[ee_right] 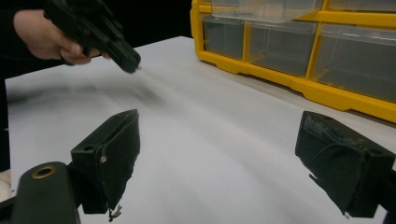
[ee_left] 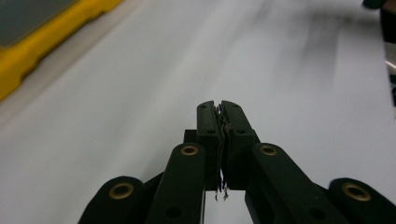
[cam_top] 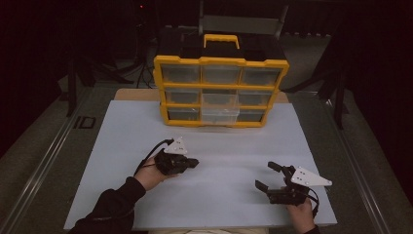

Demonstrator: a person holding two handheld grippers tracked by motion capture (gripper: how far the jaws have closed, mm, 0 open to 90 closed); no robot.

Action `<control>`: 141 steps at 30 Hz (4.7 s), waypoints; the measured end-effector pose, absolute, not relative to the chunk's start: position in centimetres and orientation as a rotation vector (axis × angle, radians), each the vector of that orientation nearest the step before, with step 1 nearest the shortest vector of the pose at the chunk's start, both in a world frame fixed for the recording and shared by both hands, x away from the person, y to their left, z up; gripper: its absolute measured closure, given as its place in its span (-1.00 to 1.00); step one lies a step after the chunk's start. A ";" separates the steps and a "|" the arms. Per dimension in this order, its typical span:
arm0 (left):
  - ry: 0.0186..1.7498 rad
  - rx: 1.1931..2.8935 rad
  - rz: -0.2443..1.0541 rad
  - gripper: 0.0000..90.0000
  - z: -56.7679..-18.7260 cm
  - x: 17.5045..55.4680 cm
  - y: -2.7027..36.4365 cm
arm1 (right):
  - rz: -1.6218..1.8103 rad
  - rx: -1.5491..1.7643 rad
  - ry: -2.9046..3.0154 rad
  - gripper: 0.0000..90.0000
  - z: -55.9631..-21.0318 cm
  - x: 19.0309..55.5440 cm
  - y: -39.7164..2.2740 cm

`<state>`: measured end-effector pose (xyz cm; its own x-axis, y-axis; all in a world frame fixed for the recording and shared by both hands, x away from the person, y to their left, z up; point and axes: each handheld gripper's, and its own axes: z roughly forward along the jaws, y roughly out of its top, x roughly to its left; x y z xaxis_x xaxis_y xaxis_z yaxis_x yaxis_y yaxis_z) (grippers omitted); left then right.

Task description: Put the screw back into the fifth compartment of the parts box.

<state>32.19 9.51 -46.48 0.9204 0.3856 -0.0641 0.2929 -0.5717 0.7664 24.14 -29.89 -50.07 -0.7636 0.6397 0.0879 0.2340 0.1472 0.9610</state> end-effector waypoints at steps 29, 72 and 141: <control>0.384 2.093 0.279 0.97 -33.1 35.3 8.2 | 1.645 0.840 2.088 -0.69 -50.0 24.1 -29.9; 0.688 2.044 0.329 0.17 -33.7 42.7 4.8 | 1.655 0.848 2.088 -0.69 -50.0 24.0 -30.1; 0.718 1.948 0.220 -0.89 -50.0 24.3 21.8 | 1.627 0.847 2.101 -0.69 -50.0 24.1 -29.7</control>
<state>24.29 21.81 -49.95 0.8069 0.5708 -0.1521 0.3879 -0.3177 0.8652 24.08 -29.73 -50.05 -0.7598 0.6447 0.0838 0.2424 0.1613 0.9567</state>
